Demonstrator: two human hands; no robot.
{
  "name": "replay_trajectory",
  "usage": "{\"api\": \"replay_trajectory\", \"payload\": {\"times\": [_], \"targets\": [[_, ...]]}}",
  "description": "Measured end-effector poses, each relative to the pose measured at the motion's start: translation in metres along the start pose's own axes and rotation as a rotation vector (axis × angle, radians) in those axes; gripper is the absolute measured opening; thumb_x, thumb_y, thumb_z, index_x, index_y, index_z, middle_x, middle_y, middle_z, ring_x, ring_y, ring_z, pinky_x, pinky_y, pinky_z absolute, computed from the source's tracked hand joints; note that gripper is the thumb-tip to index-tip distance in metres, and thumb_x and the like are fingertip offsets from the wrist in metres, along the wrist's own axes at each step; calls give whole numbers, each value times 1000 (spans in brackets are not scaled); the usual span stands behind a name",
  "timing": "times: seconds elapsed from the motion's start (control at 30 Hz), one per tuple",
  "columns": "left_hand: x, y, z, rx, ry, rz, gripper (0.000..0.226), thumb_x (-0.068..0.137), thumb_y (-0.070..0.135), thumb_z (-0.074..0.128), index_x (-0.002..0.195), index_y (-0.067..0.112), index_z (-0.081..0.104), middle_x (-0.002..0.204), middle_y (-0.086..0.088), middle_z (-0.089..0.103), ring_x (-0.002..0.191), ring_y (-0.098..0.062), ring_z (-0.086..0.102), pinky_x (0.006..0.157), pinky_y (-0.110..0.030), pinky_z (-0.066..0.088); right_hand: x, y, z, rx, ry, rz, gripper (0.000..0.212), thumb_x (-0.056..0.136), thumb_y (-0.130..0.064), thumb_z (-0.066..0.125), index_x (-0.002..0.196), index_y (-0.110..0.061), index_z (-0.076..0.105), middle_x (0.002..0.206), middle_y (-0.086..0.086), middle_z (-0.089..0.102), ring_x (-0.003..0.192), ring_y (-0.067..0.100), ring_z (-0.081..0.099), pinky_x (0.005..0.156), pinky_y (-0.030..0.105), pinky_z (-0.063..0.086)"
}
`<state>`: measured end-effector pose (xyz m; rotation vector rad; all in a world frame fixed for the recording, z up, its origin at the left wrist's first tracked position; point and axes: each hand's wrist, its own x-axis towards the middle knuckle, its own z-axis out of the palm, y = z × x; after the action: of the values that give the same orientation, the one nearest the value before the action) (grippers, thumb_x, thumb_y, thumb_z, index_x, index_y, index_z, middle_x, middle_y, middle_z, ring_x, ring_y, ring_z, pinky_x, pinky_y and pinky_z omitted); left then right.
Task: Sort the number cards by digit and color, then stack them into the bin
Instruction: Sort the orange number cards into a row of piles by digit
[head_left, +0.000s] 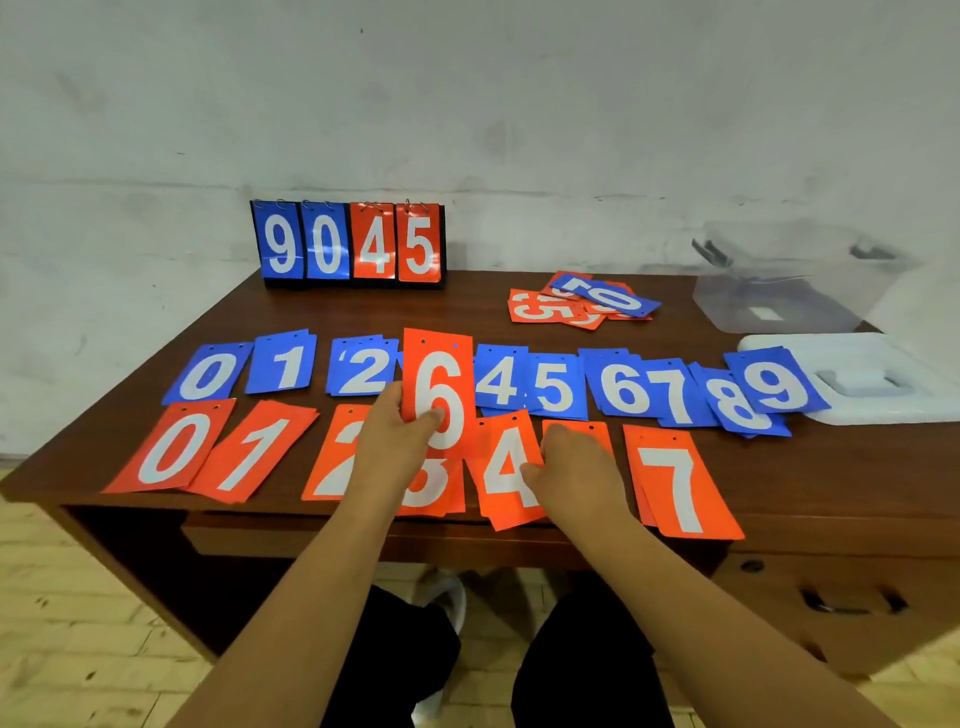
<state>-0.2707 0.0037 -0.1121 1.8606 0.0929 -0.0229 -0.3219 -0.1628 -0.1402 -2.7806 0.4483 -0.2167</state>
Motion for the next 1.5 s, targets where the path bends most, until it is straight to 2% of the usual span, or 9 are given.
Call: {"api": "replay_trajectory", "payload": {"times": [0.1, 0.3, 0.5, 0.73, 0.83, 1.03, 1.23, 1.37, 1.5], "targets": [[-5, 0, 9, 14, -29, -35, 59, 94, 28, 63, 147, 21, 38, 144, -1, 49, 128, -27, 51, 98, -48, 48, 3, 2, -2, -14, 76, 8, 38, 90, -45, 63, 116, -18, 58, 116, 2, 58, 110, 17, 55, 92, 31, 49], [-24, 1, 50, -85, -207, -25, 50, 91, 37, 65, 137, 26, 47, 124, 5, 61, 105, -18, 64, 83, -39, 59, 12, 12, -33, 754, 47, 143, 22, 96, -42, 54, 97, -22, 63, 92, -8, 65, 82, 7, 62, 62, 18, 47], [-33, 9, 82, 82, -329, 236, 30, 94, 36, 61, 121, 25, 55, 107, 5, 64, 93, -7, 61, 72, -19, 50, 13, 69, -58, 1053, 139, 424, 7, 95, -26, 61, 91, -21, 64, 103, -1, 70, 90, 14, 67, 78, 34, 58], [-34, -7, 107, 637, -488, 662, 42, 90, 33, 65, 130, 26, 58, 132, 5, 54, 124, -14, 47, 101, -25, 39, -3, 116, -56, 1000, 105, 554, 14, 98, -28, 55, 107, -19, 61, 116, 3, 65, 91, 15, 62, 74, 29, 50], [-34, -7, 112, 784, -543, 665, 44, 92, 37, 62, 134, 26, 58, 141, 4, 50, 131, -15, 43, 109, -37, 38, -4, 131, -64, 903, 117, 592, 22, 98, -30, 55, 114, -16, 60, 127, 6, 62, 107, 21, 61, 83, 35, 50], [-33, -7, 113, 793, -549, 661, 43, 92, 38, 62, 132, 24, 58, 143, 4, 49, 131, -14, 43, 110, -40, 39, -3, 154, -83, 855, 160, 614, 35, 98, -29, 54, 129, -13, 55, 132, 7, 58, 117, 25, 58, 88, 36, 49], [-38, -3, 124, 698, -479, 707, 40, 96, 38, 57, 131, 21, 58, 143, 5, 49, 132, -13, 41, 108, -29, 36, 0, 131, -77, 982, 108, 504, 11, 93, -23, 63, 87, -15, 64, 103, 2, 68, 87, 16, 65, 75, 33, 55], [-22, -7, 105, 694, -283, 749, 31, 94, 29, 61, 123, 18, 64, 124, -1, 54, 119, -18, 48, 102, -29, 40, 3, 113, -60, 869, -25, 466, 16, 87, -26, 71, 96, -14, 66, 99, 2, 70, 89, 21, 69, 78, 39, 60], [-13, -22, 87, 889, -263, 551, 40, 93, 36, 60, 132, 25, 55, 136, 0, 47, 130, -21, 39, 108, -36, 35, 7, 99, -37, 556, 39, 337, 16, 86, -33, 71, 87, -21, 60, 89, -5, 61, 81, 11, 58, 75, 29, 54]]}}
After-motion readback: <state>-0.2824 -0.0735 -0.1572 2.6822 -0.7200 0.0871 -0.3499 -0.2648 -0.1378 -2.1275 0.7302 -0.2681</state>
